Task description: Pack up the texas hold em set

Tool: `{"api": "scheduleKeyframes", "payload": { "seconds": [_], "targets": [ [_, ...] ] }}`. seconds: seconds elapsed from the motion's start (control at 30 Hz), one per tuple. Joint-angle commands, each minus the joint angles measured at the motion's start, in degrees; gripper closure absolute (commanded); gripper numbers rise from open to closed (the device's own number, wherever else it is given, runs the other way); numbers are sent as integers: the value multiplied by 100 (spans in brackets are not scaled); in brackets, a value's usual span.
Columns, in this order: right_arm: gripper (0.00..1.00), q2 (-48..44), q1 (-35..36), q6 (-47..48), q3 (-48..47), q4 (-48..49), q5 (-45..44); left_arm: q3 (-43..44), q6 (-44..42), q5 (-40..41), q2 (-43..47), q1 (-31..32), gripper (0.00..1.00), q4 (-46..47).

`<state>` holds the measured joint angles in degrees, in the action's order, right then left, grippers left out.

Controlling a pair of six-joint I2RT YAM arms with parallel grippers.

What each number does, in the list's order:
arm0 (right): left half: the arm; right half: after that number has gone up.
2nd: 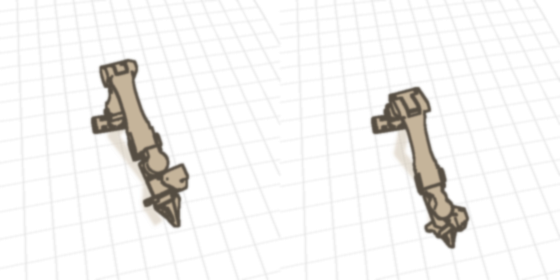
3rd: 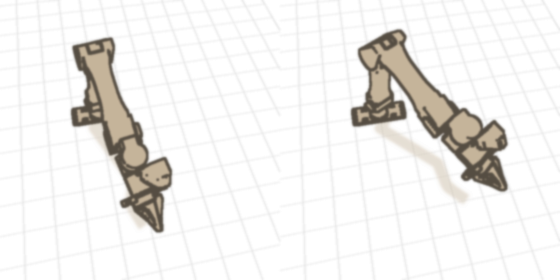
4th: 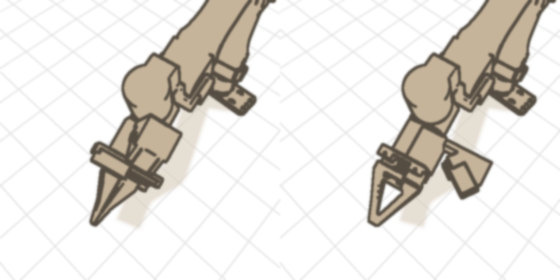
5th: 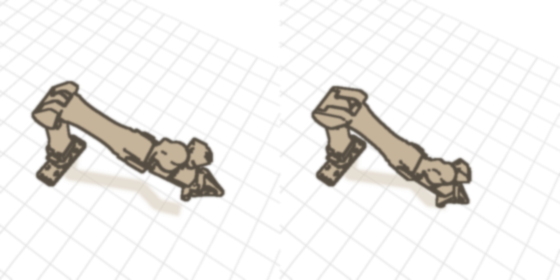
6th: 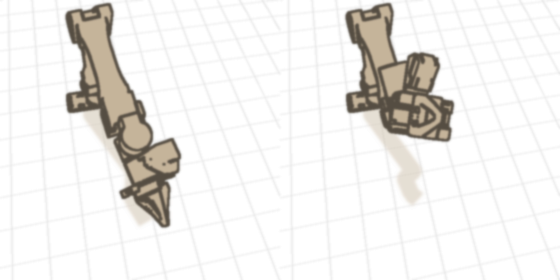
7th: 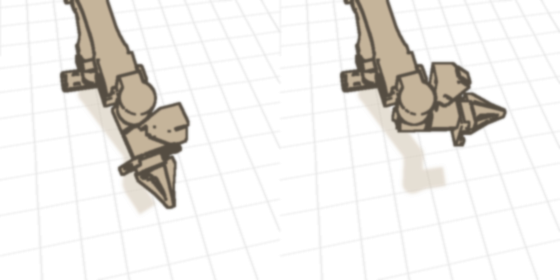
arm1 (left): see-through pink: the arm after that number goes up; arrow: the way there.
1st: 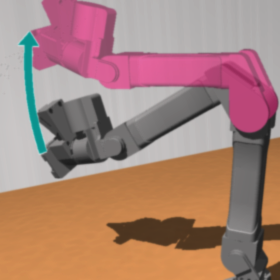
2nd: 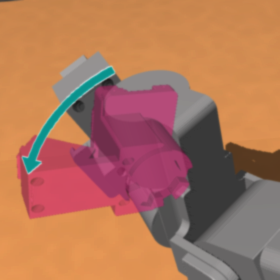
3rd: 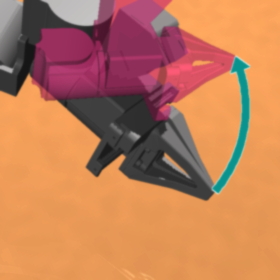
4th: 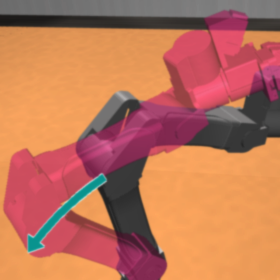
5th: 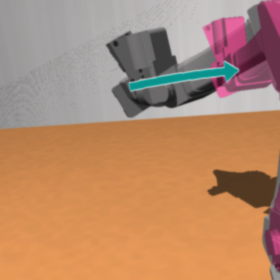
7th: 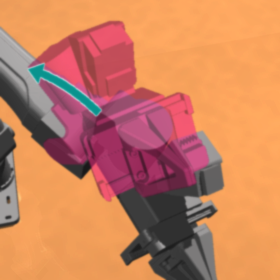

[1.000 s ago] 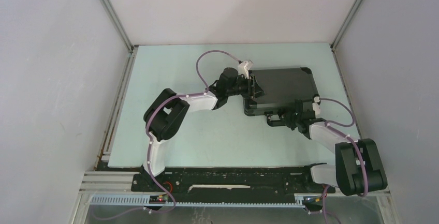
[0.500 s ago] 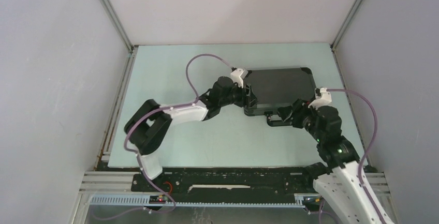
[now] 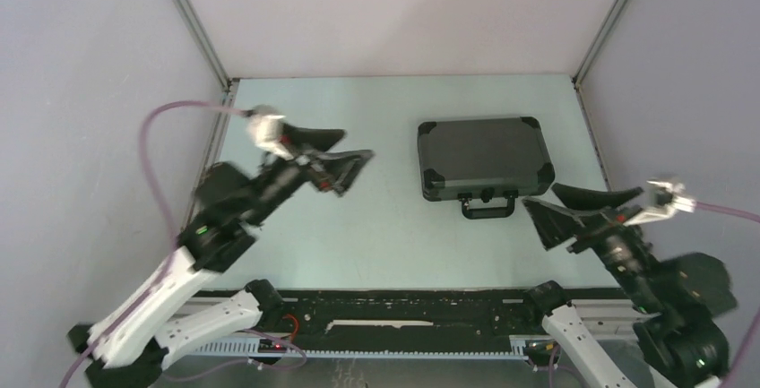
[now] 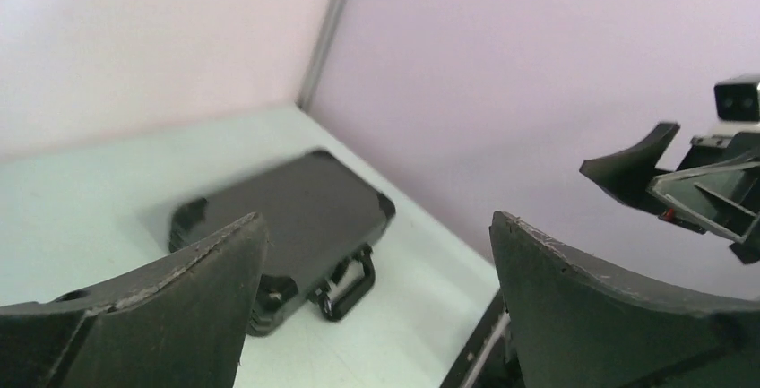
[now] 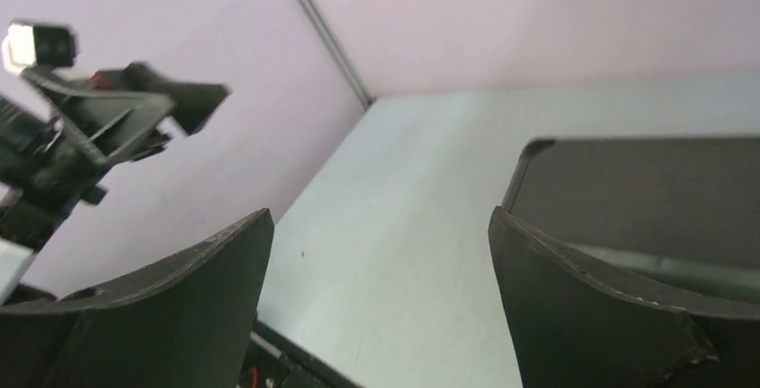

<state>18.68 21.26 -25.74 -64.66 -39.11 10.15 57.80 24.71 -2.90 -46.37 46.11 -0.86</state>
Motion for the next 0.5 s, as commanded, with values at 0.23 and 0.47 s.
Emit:
{"api": "scheduleKeyframes", "payload": {
  "seconds": [0.23, 0.47],
  "targets": [
    [0, -413, 22, 468, -850, 296, -606, 1375, -958, 2085, 1983, -2, 0, -3241],
    [0, -378, 27, 438, -576, 369, -659, 1313, -1125, 2399, 2143, 3, 0, -3537]
  ]
}}
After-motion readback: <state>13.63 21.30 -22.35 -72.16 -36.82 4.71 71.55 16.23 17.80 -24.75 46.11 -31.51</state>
